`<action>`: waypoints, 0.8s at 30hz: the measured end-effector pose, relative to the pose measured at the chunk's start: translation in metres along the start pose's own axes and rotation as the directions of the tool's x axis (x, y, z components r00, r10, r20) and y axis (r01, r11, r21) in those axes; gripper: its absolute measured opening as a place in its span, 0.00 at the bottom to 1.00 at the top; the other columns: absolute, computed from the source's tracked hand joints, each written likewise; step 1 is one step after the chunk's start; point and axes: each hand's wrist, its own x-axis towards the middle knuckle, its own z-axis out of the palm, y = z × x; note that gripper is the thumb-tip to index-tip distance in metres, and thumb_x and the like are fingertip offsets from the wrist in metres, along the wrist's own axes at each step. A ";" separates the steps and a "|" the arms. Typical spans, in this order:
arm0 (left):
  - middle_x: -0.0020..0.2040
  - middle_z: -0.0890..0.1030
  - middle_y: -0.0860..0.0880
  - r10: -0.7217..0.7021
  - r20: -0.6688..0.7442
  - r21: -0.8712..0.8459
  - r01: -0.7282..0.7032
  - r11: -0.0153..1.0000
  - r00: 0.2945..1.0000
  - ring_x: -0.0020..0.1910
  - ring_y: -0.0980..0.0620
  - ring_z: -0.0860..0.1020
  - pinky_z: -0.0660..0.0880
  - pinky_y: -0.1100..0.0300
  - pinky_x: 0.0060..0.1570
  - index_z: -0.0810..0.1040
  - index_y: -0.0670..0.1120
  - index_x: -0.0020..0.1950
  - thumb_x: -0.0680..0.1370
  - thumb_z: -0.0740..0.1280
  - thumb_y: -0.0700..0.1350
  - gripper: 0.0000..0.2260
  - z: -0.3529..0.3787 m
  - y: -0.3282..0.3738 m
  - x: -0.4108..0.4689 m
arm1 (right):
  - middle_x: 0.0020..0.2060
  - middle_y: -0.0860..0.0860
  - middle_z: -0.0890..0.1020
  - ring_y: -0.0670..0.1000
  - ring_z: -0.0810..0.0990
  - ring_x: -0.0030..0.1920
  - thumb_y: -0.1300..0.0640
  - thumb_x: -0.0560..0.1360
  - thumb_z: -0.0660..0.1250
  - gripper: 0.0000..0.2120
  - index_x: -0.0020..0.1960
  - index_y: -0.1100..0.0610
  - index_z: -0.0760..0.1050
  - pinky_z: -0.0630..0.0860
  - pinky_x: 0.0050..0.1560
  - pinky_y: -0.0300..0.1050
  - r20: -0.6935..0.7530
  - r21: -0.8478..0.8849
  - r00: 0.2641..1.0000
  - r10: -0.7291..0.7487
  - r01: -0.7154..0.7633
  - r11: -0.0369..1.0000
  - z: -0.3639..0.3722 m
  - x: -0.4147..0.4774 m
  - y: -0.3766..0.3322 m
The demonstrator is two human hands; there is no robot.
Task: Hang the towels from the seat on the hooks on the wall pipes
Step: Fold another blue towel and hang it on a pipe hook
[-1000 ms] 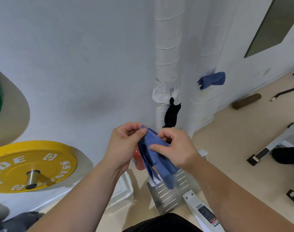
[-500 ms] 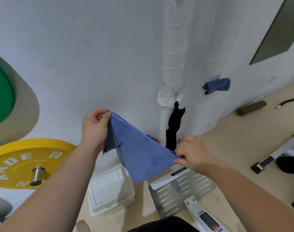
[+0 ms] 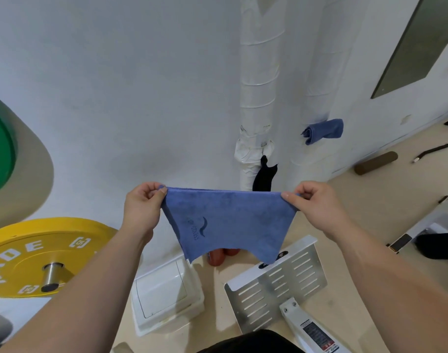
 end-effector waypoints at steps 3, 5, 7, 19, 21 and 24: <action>0.41 0.80 0.43 -0.012 0.006 -0.033 0.012 0.999 1.000 0.42 0.48 0.76 0.76 0.52 0.47 0.81 0.42 0.50 0.80 0.68 0.37 0.03 0.004 -0.001 -0.004 | 0.28 0.51 0.73 0.51 0.70 0.31 0.59 0.71 0.78 0.12 0.38 0.54 0.74 0.72 0.38 0.48 -0.039 0.046 0.999 0.024 -0.022 0.999 -0.003 0.000 0.005; 0.39 0.80 0.44 0.002 0.023 -0.034 -0.002 0.999 1.000 0.41 0.49 0.78 0.79 0.52 0.49 0.82 0.46 0.53 0.80 0.68 0.36 0.06 0.007 -0.001 -0.008 | 0.28 0.53 0.72 0.52 0.70 0.31 0.61 0.73 0.74 0.12 0.41 0.49 0.73 0.73 0.37 0.50 -0.079 0.066 0.996 0.046 -0.041 0.997 -0.003 -0.002 0.008; 0.35 0.80 0.46 0.024 0.054 -0.028 -0.023 0.999 0.998 0.37 0.51 0.78 0.79 0.57 0.44 0.81 0.49 0.56 0.80 0.68 0.36 0.09 0.011 0.001 -0.015 | 0.28 0.53 0.69 0.52 0.68 0.31 0.62 0.74 0.70 0.11 0.42 0.48 0.72 0.71 0.36 0.50 -0.133 0.060 0.989 0.061 -0.053 0.997 0.000 -0.006 0.007; 0.38 0.86 0.50 0.013 0.143 0.013 -0.015 1.000 0.990 0.38 0.51 0.83 0.82 0.45 0.42 0.86 0.47 0.42 0.77 0.64 0.32 0.15 0.066 0.028 -0.076 | 0.41 0.58 0.86 0.58 0.84 0.38 0.68 0.78 0.61 0.14 0.45 0.56 0.84 0.84 0.42 0.56 0.079 0.290 0.982 0.171 -0.186 0.939 0.054 -0.045 -0.044; 0.40 0.87 0.49 -0.006 0.160 -0.022 0.009 1.000 0.987 0.40 0.49 0.85 0.84 0.46 0.43 0.86 0.46 0.44 0.78 0.66 0.34 0.11 0.073 0.031 -0.088 | 0.40 0.56 0.86 0.53 0.83 0.34 0.69 0.78 0.61 0.14 0.47 0.58 0.84 0.81 0.37 0.46 0.155 0.364 0.977 0.144 -0.192 0.911 0.061 -0.053 -0.057; 0.40 0.87 0.47 -0.049 0.170 -0.089 0.065 0.994 0.984 0.40 0.49 0.86 0.83 0.51 0.43 0.86 0.45 0.46 0.77 0.70 0.35 0.07 0.077 0.034 -0.099 | 0.43 0.54 0.87 0.49 0.86 0.40 0.71 0.77 0.60 0.19 0.47 0.53 0.85 0.80 0.41 0.37 0.248 0.430 0.964 0.093 -0.196 0.881 0.063 -0.060 -0.065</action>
